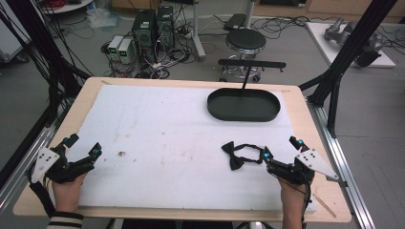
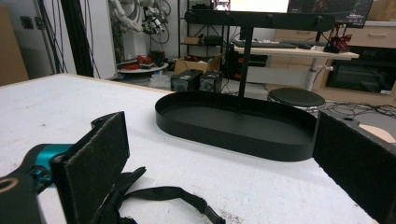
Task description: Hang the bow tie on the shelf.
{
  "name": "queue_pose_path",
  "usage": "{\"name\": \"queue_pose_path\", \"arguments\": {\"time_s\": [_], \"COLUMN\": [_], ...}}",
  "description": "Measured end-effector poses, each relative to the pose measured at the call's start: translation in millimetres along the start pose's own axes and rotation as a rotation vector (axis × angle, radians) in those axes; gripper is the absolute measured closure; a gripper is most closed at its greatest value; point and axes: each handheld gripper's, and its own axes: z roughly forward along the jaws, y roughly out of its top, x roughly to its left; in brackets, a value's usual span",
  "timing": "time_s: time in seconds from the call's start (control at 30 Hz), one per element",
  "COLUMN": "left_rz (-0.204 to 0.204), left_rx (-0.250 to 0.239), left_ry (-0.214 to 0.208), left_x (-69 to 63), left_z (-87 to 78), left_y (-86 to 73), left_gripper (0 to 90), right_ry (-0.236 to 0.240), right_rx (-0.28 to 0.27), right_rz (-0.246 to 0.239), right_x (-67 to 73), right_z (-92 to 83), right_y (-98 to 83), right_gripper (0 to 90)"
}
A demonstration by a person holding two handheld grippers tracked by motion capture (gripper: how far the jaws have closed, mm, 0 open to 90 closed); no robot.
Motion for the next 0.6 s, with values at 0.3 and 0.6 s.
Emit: {"name": "queue_pose_path", "arguments": {"time_s": [0.3, 0.6], "left_rz": [-0.003, -0.003], "left_rx": [0.001, 0.01], "left_ry": [-0.003, -0.013], "left_x": [-0.2, -2.6], "left_z": [0.4, 2.5], "left_y": [-0.5, -1.3], "left_gripper": [11.4, 11.4], "right_ry": [0.005, -0.009], "right_rx": [0.009, 0.134], "right_rz": [0.012, 0.033], "right_x": [-1.0, -1.8], "right_z": [1.1, 12.9], "right_y": [-0.5, -7.8], "right_gripper": [3.7, 5.5]}}
